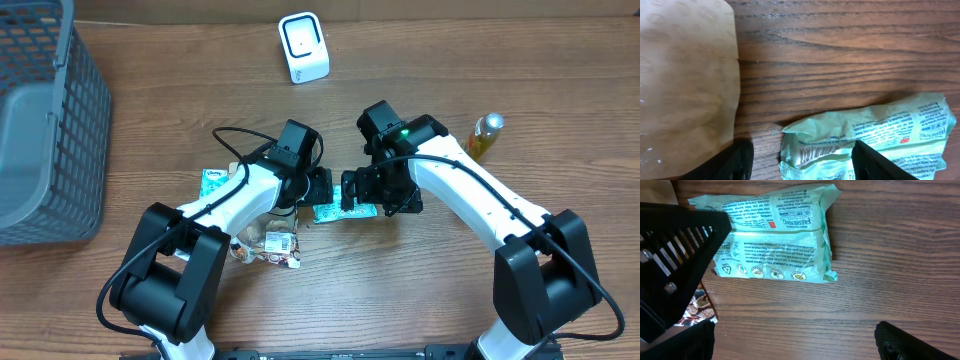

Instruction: Scan the item barcode

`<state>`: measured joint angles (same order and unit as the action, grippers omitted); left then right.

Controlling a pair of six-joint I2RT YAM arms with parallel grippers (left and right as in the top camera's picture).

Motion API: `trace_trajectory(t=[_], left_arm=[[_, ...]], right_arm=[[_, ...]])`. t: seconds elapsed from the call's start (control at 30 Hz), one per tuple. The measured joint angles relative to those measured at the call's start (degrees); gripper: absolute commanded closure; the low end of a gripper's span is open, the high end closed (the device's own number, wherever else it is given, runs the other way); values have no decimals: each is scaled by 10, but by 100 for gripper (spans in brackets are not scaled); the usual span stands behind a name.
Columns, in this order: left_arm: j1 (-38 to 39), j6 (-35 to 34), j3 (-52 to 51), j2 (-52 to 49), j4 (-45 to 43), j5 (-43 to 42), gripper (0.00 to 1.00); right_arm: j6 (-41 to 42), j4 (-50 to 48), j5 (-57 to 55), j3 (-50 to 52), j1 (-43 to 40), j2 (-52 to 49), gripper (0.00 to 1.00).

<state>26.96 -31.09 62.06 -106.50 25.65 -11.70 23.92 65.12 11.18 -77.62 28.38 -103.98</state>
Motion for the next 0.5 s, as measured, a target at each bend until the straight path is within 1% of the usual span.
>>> trace_trajectory(t=[0.5], left_arm=[[0,0,0,2,2,21,29]], right_arm=[[0,0,0,0,0,0,0]])
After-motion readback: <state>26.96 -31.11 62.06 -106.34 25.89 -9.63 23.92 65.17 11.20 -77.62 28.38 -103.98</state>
